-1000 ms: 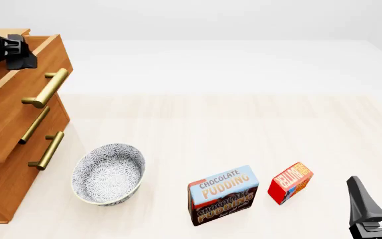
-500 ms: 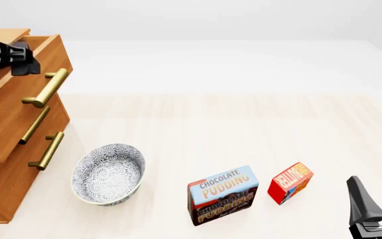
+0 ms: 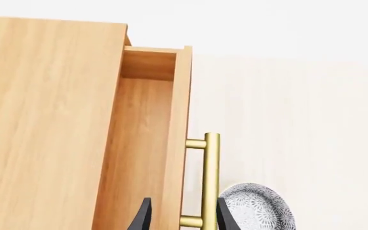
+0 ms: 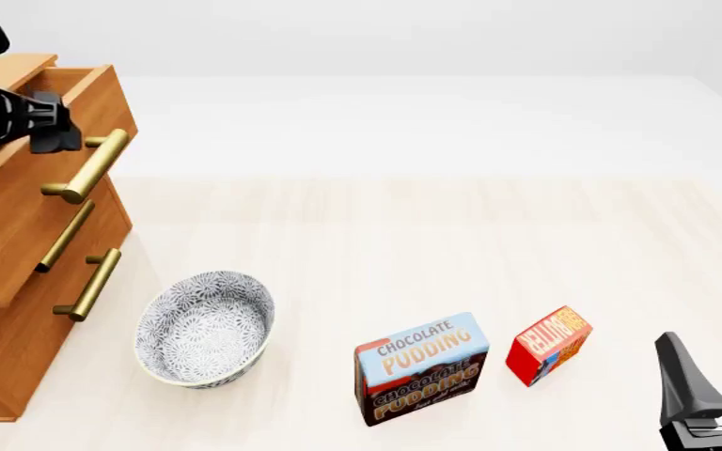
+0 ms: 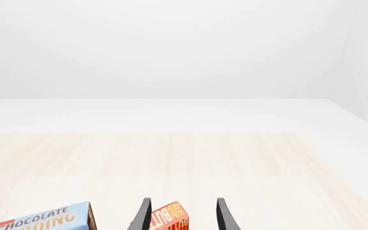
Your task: Put the butter at the back in the top drawer of the cabinet and close it.
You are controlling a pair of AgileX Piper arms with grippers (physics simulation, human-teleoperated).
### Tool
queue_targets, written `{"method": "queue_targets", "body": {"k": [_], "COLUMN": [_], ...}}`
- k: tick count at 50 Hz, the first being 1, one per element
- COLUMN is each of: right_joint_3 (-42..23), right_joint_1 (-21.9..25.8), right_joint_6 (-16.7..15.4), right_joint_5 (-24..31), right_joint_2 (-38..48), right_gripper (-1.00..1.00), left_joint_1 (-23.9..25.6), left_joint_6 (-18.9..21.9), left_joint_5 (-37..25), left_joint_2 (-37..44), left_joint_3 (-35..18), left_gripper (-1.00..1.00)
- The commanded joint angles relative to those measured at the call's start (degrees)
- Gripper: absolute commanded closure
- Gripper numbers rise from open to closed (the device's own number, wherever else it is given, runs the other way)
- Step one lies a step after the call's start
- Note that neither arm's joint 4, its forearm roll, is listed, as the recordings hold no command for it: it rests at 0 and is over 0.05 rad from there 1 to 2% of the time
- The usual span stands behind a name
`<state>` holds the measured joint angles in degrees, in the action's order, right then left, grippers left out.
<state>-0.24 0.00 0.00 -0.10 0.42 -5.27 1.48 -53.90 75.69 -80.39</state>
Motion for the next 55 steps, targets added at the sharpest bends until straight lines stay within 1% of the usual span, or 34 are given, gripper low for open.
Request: {"method": "queue_targets", "body": {"k": [1, 25, 55], "right_joint_3": [0.0, 0.0, 0.0], "right_joint_1": [0.0, 0.0, 0.0], "right_joint_6": [0.0, 0.0, 0.0], "right_joint_5": [0.0, 0.0, 0.0], "right_joint_2": [0.0, 0.0, 0.0], "right_gripper": [-1.00, -1.00, -1.00], "left_joint_1": [-0.2, -0.7, -0.1], "left_joint_6": [0.1, 0.4, 0.9], "left_joint_5": [0.5, 1.2, 2.5], "left_joint_2": [0.3, 1.1, 1.7], "left_joint_3": [0.7, 1.8, 3.6], "left_gripper": [-1.00, -1.00, -1.00]}}
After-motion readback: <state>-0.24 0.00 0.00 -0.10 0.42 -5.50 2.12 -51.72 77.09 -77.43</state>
